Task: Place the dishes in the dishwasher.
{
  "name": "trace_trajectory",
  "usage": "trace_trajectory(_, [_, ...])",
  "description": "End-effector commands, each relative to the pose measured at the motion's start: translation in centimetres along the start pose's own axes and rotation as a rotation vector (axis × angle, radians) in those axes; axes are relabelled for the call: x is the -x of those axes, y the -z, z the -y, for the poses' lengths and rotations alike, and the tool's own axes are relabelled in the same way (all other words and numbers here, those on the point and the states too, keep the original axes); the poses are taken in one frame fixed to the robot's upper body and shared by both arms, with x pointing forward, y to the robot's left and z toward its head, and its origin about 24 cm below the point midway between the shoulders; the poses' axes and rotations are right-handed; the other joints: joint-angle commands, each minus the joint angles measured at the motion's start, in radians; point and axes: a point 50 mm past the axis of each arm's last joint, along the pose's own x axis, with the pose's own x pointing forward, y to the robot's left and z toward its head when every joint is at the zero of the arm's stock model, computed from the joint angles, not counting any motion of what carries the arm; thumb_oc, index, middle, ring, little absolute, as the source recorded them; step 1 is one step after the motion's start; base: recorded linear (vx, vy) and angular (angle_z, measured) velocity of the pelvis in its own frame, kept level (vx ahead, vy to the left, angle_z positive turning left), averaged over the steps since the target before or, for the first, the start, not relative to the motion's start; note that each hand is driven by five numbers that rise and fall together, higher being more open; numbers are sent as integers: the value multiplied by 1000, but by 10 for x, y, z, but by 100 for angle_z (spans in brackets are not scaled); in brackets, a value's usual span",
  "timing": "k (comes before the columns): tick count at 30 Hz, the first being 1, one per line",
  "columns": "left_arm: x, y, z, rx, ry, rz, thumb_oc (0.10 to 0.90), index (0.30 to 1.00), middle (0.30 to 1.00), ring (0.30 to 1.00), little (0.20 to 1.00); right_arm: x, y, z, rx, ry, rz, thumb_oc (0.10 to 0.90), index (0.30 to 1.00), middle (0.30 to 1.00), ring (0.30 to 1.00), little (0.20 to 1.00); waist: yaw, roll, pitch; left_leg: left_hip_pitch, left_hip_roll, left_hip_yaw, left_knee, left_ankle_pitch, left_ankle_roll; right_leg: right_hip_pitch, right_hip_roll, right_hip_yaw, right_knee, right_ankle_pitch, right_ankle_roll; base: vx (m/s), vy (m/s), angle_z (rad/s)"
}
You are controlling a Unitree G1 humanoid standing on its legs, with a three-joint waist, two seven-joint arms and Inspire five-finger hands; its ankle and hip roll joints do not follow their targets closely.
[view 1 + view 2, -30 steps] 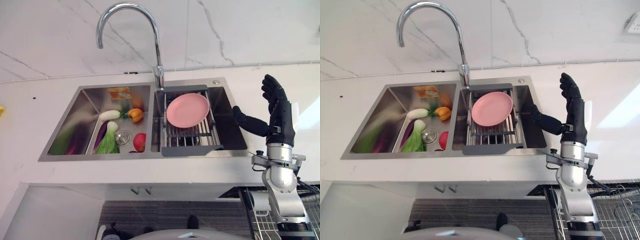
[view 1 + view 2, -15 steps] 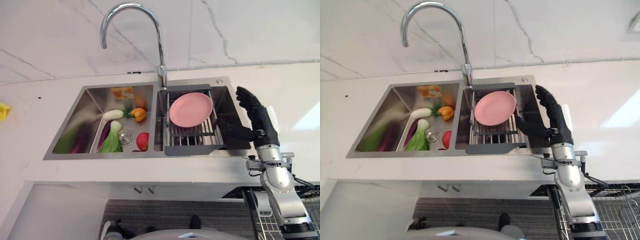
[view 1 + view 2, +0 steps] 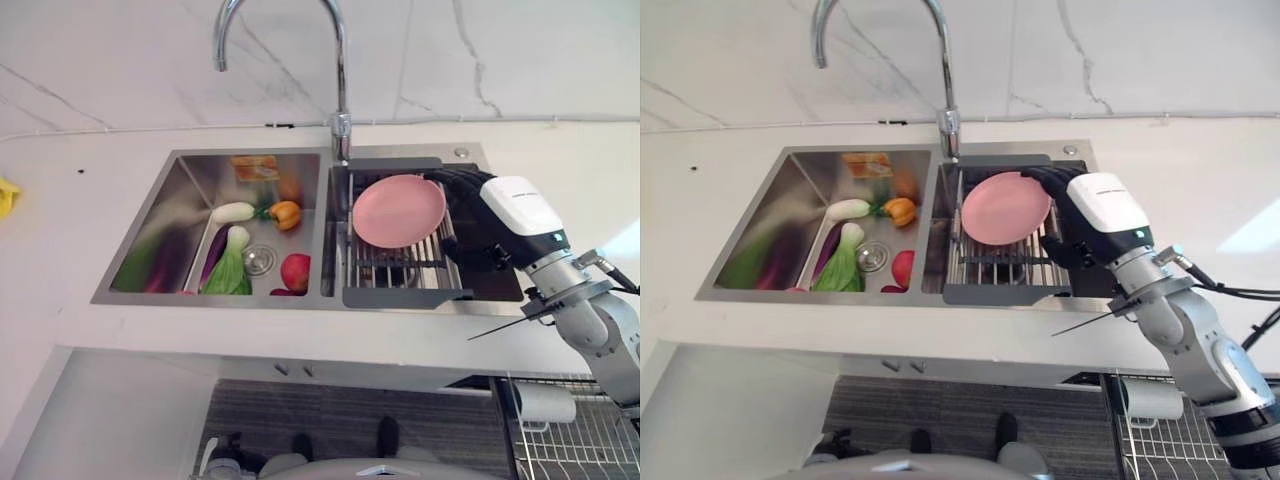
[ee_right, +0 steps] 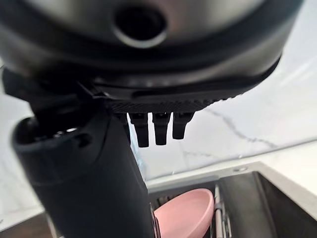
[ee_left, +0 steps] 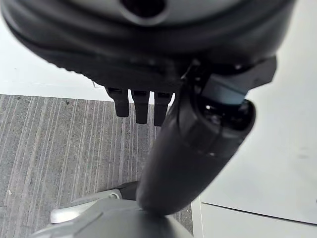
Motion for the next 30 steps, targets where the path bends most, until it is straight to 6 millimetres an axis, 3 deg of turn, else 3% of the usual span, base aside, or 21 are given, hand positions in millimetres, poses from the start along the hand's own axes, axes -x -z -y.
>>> trace_trajectory(1, [-3,5,-11,-91,1,-29,800,900,900,900,900,-22,-12,32,160,107,99,800,900,900,900,900,40,-71,-39,-9,47,-49,4,-46,-33,77,-147,82,12,-121,144,0,0,0])
trace_trajectory(13, [-2,13,-9,-90,17,-61,800,900,900,900,900,-45,8,5,410,-8,19,800,900,900,900,900,72,-78,-40,2,45,-68,4,-54,-34,105,-150,61,12,-134,142,3,7,3])
trace_trajectory(20, [-1,8,-2,-107,22,-42,800,900,900,900,900,-61,32,-38,581,-47,-124,800,900,900,900,900,103,-79,-38,0,44,-88,4,-56,-33,117,-152,42,12,-141,139,-12,-2,5])
trace_trajectory(23, [-1,6,-1,-114,17,-32,800,900,900,900,900,-66,38,-48,611,-18,-171,800,900,900,900,900,110,-78,-36,-6,43,-94,4,-46,-32,114,-154,38,12,-135,137,-24,0,8])
trace_trajectory(24, [-1,6,0,-117,14,-30,800,900,900,900,900,-66,40,-55,636,-39,-187,400,300,300,300,300,115,-77,-36,-6,44,-96,4,-46,-33,115,-154,35,12,-136,137,-4,2,9])
trace_trajectory(26, [0,5,1,-125,6,-23,800,900,900,900,900,-69,39,-61,671,2,-208,400,300,300,300,300,123,-73,-40,-4,45,-102,4,-55,-35,123,-154,30,12,-147,137,24,3,6])
trace_trajectory(30, [0,6,1,-140,-6,-20,800,900,900,900,900,-68,36,-52,685,121,-218,400,300,300,300,300,126,-71,-44,-6,44,-109,4,-55,-34,125,-155,24,12,-149,137,2,5,8])
